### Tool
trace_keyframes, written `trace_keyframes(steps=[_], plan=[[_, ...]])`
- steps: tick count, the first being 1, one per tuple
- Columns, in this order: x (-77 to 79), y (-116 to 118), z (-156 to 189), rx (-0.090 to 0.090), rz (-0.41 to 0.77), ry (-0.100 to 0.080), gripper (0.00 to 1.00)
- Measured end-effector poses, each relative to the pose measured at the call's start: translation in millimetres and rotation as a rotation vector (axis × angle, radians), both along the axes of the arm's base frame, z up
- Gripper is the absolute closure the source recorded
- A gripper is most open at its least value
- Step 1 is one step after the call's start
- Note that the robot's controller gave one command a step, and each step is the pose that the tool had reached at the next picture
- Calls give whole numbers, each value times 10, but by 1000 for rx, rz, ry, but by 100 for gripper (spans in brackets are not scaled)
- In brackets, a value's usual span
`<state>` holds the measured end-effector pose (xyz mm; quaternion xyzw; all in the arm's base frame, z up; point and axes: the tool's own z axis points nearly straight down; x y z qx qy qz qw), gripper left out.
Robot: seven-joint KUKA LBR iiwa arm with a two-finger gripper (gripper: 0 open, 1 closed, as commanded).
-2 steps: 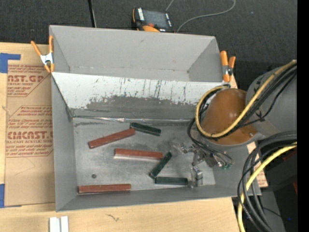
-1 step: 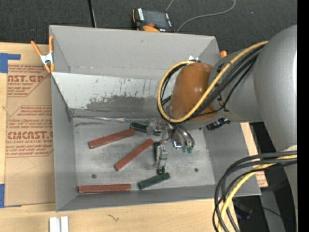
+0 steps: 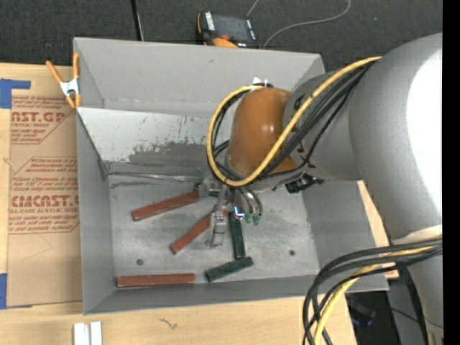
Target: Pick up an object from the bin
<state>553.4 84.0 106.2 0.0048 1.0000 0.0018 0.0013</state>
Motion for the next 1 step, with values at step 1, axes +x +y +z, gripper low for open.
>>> trace_keyframes(steps=[1], plan=[[-146,-154,-385,-3,-71,6,0]])
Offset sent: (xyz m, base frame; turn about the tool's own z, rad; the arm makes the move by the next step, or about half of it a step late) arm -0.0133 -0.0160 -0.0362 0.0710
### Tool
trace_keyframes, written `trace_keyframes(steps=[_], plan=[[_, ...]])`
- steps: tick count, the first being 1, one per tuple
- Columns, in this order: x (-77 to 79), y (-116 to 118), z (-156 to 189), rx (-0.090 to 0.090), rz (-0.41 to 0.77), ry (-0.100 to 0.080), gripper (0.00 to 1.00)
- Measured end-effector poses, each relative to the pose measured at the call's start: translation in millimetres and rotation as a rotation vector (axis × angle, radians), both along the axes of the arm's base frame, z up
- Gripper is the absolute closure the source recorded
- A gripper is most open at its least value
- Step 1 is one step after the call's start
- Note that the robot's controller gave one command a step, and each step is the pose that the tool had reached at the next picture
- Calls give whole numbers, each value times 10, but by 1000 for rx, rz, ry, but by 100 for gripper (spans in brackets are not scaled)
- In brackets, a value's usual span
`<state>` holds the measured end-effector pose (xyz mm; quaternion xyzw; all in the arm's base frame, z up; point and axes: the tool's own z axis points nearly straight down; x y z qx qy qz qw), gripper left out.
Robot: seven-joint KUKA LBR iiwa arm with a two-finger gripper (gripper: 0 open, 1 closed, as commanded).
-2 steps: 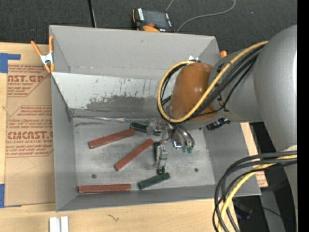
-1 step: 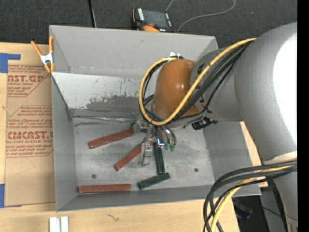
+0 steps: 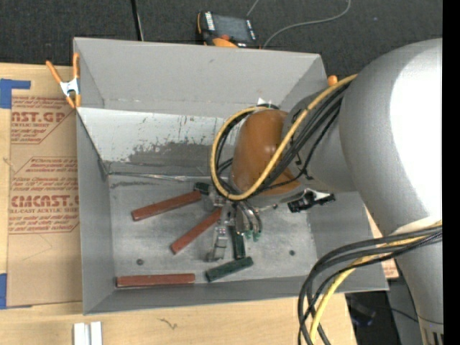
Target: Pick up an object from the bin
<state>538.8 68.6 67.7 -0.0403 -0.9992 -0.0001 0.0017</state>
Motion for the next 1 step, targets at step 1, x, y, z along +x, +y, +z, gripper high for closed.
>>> trace_keyframes(steps=[1], plan=[[2,5,-3,-1,1,-4,0]])
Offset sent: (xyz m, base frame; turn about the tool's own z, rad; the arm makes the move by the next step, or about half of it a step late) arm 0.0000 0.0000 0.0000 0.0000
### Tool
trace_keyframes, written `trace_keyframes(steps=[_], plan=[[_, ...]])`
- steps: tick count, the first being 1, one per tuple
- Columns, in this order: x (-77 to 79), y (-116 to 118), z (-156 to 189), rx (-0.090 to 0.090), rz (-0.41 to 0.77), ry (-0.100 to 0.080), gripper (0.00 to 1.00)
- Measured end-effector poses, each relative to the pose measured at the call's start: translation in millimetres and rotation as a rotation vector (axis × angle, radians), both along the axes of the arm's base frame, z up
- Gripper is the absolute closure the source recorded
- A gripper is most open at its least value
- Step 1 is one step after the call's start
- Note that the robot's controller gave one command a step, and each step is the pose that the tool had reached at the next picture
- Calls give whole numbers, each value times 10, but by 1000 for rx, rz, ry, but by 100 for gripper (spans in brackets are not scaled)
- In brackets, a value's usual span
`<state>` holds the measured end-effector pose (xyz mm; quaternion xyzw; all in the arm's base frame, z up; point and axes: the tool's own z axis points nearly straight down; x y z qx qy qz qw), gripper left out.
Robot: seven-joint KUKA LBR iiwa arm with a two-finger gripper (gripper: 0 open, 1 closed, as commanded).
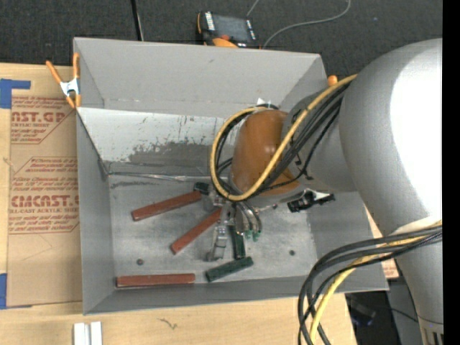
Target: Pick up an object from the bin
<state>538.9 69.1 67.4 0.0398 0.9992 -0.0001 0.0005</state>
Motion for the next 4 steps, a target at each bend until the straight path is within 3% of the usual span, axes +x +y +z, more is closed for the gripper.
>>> trace_keyframes(steps=[1,2,4], plan=[[4,4,9,0,1,-1,100],[8,9,159,0,2,-1,100],[34,30,1059,2,5,-5,100]])
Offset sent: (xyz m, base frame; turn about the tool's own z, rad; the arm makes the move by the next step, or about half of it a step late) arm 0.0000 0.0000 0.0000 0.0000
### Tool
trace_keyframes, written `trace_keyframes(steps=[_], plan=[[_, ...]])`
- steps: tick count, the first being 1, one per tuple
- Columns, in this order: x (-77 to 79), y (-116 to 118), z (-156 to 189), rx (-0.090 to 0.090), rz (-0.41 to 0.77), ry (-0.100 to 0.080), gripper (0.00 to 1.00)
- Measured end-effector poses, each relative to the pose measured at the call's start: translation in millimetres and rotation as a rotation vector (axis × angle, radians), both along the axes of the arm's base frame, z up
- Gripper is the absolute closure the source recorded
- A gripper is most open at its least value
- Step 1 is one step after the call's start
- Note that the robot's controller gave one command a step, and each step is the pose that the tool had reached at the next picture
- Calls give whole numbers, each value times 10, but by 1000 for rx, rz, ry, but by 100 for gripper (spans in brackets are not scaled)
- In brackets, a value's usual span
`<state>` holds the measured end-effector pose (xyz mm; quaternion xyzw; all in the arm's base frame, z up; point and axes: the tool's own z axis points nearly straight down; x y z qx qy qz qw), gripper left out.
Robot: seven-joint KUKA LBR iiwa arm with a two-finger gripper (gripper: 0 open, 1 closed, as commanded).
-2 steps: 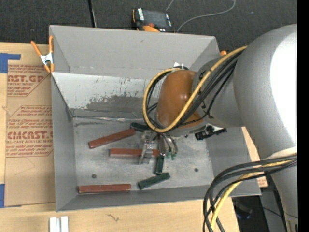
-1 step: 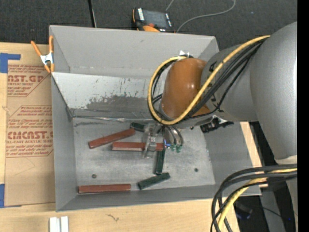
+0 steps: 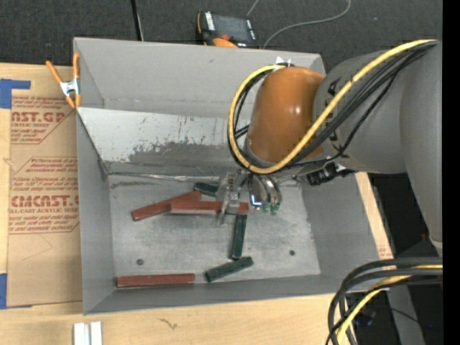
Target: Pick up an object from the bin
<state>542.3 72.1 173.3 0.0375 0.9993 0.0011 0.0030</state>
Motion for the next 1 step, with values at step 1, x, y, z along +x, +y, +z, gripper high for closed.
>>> trace_keyframes(steps=[1], plan=[[6,7,70,-1,1,3,100]])
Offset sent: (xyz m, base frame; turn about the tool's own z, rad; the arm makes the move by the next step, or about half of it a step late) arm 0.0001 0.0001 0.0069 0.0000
